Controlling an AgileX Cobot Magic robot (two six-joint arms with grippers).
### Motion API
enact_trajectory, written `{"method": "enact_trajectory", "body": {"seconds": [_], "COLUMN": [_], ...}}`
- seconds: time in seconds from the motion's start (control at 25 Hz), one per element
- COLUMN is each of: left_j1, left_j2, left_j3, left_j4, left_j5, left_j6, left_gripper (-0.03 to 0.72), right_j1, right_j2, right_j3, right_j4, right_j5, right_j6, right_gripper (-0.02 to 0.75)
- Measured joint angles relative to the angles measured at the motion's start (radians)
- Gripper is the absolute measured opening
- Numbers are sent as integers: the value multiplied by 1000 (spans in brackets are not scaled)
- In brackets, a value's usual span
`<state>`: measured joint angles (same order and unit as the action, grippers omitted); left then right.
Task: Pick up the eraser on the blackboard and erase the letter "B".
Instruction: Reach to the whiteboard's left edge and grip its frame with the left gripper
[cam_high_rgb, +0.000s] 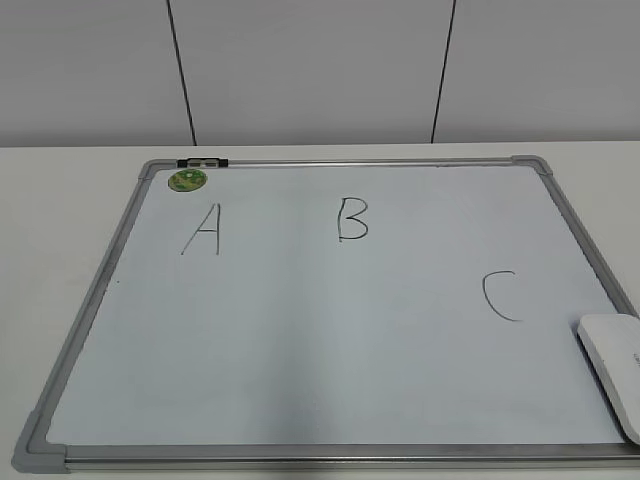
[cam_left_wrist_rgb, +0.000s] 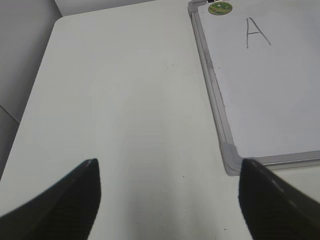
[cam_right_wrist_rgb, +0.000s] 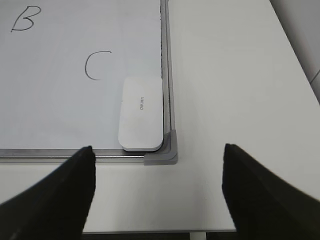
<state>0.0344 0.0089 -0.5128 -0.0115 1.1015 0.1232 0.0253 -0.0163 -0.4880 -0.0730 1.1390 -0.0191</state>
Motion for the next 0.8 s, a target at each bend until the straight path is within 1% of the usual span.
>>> {"method": "enact_trajectory", "body": {"seconds": [0.44, 0.52, 0.64, 0.8], "left_j1": [0, 0, 0, 0], "left_j2": [0, 0, 0, 0], "left_j3": [0, 0, 0, 0], "left_j4": [0, 0, 0, 0], "left_j5": [0, 0, 0, 0], "left_j6": [0, 0, 0, 0], "left_gripper": [626, 610, 568, 547], "right_j1": [0, 0, 0, 0], "right_j2": [0, 0, 0, 0], "right_j3": [0, 0, 0, 0], "right_j4": [0, 0, 0, 0], "right_j5": [0, 0, 0, 0], "right_j6": [0, 0, 0, 0], "right_gripper": [587, 587, 587, 587]}}
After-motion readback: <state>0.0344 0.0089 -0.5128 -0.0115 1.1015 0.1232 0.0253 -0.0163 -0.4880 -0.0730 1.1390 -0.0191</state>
